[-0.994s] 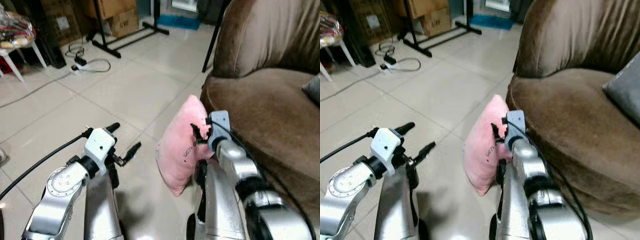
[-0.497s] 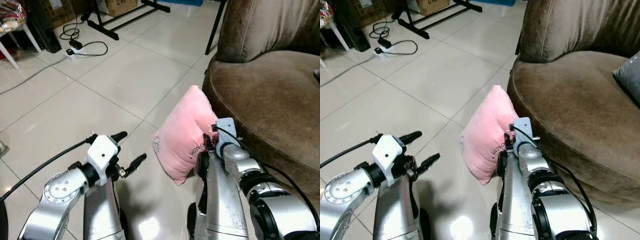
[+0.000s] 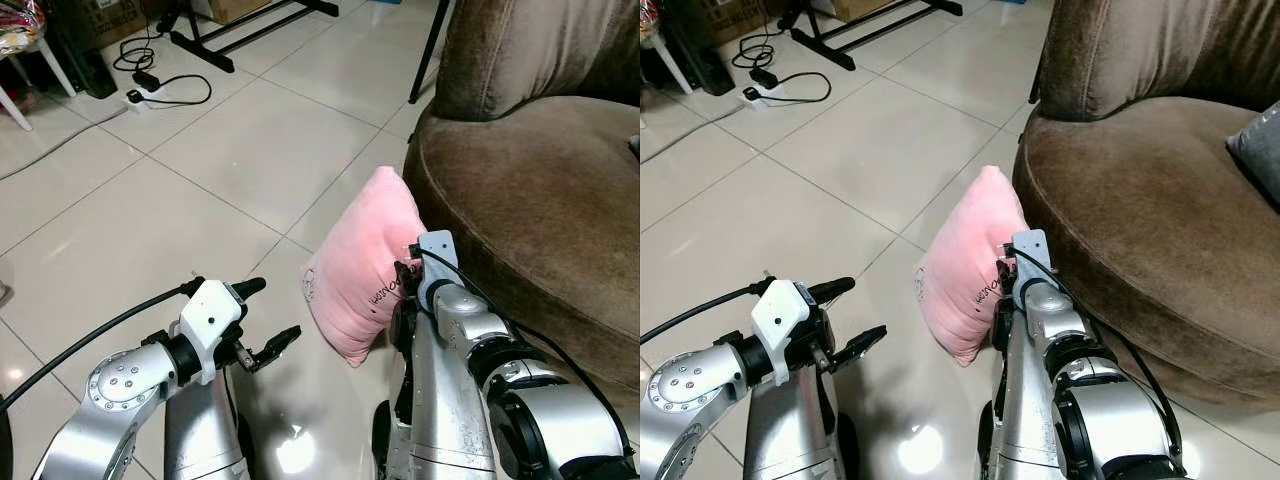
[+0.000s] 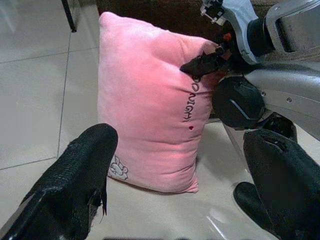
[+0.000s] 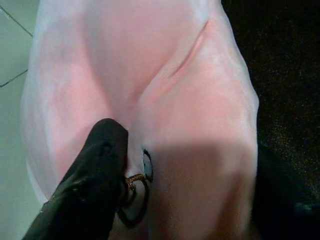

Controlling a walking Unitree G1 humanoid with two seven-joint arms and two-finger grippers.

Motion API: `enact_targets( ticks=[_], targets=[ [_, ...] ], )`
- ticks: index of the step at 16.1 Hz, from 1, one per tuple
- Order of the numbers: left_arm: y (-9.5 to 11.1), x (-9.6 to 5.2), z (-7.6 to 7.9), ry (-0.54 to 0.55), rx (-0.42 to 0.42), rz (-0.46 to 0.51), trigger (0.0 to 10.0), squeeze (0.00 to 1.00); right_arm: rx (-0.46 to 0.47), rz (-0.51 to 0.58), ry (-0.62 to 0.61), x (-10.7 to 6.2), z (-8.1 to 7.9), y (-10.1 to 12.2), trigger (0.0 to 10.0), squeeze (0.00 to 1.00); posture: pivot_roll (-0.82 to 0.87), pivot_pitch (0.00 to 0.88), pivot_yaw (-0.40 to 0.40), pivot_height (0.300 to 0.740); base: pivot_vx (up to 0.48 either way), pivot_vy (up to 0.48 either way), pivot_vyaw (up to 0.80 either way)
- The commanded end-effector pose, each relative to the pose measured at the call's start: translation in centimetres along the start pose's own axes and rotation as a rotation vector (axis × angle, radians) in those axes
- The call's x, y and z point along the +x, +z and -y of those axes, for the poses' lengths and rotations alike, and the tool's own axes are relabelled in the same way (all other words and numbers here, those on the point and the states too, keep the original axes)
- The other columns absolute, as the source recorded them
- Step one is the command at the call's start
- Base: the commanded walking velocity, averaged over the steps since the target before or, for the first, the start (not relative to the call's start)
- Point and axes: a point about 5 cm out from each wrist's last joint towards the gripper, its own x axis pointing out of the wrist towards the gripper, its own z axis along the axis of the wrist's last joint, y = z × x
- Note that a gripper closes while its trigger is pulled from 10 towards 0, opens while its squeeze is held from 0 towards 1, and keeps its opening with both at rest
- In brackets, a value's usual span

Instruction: Move the pillow to the sofa from floor

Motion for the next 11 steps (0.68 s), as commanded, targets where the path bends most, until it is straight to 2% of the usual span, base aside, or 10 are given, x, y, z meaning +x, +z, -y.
enact_targets(
  ticks=[1,7,11],
  targets=[
    [0.0,-0.11,0.28,-0.014,-0.002,-0.009,10.0,0.49,0.004,-0.016,0.027,0.03,-0.49,-0.24,0.0,0.0,0.0,0.18,-0.012,0.381,0.0,0.0,0.0],
    [0.12,-0.13,0.32,-0.013,-0.004,-0.01,10.0,0.5,-0.006,-0.007,0.056,0.08,-1.0,0.05,0.0,0.0,0.0,0.17,-0.016,0.381,0.0,0.0,0.0],
    [-0.07,0.22,0.32,-0.05,-0.011,-0.024,10.0,0.5,-0.007,-0.002,0.079,0.09,-1.46,0.13,0.0,0.0,-0.01,0.147,-0.008,0.381,0.0,0.0,0.0]
  ],
)
